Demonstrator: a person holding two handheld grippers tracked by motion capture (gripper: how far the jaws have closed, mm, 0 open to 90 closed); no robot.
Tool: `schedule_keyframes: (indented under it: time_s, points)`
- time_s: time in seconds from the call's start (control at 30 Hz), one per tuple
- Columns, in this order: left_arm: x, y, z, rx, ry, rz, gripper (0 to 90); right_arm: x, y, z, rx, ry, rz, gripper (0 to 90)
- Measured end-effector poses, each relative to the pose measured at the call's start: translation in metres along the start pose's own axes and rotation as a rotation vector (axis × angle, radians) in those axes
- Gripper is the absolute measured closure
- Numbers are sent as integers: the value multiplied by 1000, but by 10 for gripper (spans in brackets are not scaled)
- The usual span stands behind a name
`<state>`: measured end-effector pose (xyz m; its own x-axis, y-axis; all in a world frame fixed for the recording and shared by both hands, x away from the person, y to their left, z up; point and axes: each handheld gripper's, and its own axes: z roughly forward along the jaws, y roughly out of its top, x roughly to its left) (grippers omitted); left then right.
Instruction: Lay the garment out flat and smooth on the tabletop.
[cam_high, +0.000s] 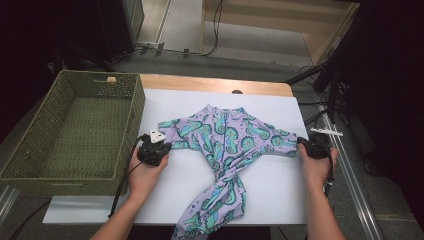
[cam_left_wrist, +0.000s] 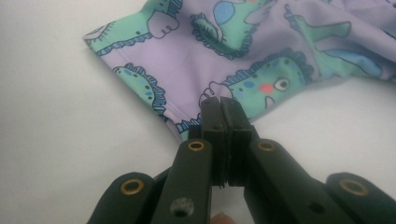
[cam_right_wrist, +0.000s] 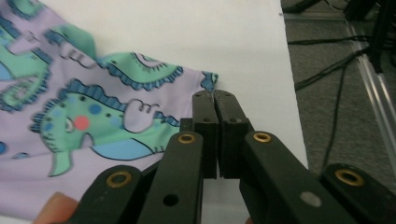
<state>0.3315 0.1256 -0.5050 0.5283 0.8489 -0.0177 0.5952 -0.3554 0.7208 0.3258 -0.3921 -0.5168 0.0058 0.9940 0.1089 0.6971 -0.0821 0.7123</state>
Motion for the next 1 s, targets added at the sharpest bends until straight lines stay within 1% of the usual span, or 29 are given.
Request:
schedule_keyframes:
  time_s: [0.03, 0.07, 0.13, 0.17, 0.2, 0.23, 0.27, 0.3, 0.33, 0.4, 0.43, 0.47, 0.53, 0.57, 0.63, 0.67, 0.73, 0.77, 0.8, 0.83, 0.87, 0.9, 1.0]
  points:
    - [-1, -1, -2, 6, -9, -3, 892, 2, 0, -2, -14, 16, -2, 828]
    - [-2, -1, -4, 5, -28, -11, 891, 4, 1, -5, -27, 35, -11, 810]
    - [-5, -1, -8, -3, -61, -13, 877, 12, 3, -8, -43, 83, -30, 774]
    - [-7, 0, -11, -16, -67, -17, 863, 17, 4, -10, -49, 103, -43, 763]
    - [-7, 2, -12, -33, -77, -20, 810, 22, 5, -10, -50, 117, -64, 751]
    - [-8, 5, -13, -48, -74, -9, 779, 27, 5, -11, -50, 122, -77, 742]
    - [-9, 7, -12, -54, -44, 5, 757, 32, 6, -10, -47, 130, -86, 735]
    - [-9, 10, -11, -55, -10, 21, 715, 36, 6, -10, -46, 140, -91, 727]
    - [-9, 12, -9, -59, 6, 22, 664, 39, 6, -9, -43, 150, -95, 717]
    - [-6, 14, -5, -52, 12, 11, 593, 45, 5, -8, -40, 168, -98, 698]
    - [-4, 13, -3, -42, 2, 5, 582, 47, 3, -8, -38, 175, -96, 687]
    - [-4, 11, -1, -27, 0, 8, 571, 50, 1, -7, -34, 187, -101, 675]
    - [-5, 7, 2, -7, -9, 13, 554, 54, -4, -6, -25, 187, -119, 663]
    - [-5, 4, 4, 10, -18, 20, 554, 55, -7, -5, -17, 188, -127, 663]
    - [-6, 1, 4, -1, -5, 35, 579, 56, -12, -2, -6, 192, -129, 663]
    - [-6, 1, 3, 0, -5, 34, 612, 55, -14, 0, 0, 191, -126, 663]
    - [-7, 1, 2, 7, -24, 36, 725, 55, -17, 3, 13, 186, -119, 668]
    - [-7, 1, 2, 17, -40, 46, 791, 55, -16, 3, 12, 184, -119, 672]
    - [-8, 1, 2, 22, -44, 59, 851, 56, -16, 3, 14, 177, -125, 675]
    - [-11, 2, 1, 25, -34, 69, 879, 56, -16, 4, 18, 173, -132, 679]
    - [-12, 1, 0, 29, -30, 79, 886, 56, -16, 5, 16, 173, -131, 685]
    - [-13, 1, -1, 32, -33, 79, 888, 56, -16, 5, 16, 174, -121, 696]
    - [-15, -1, -4, 39, -49, 77, 889, 54, -16, 5, 18, 172, -111, 720]
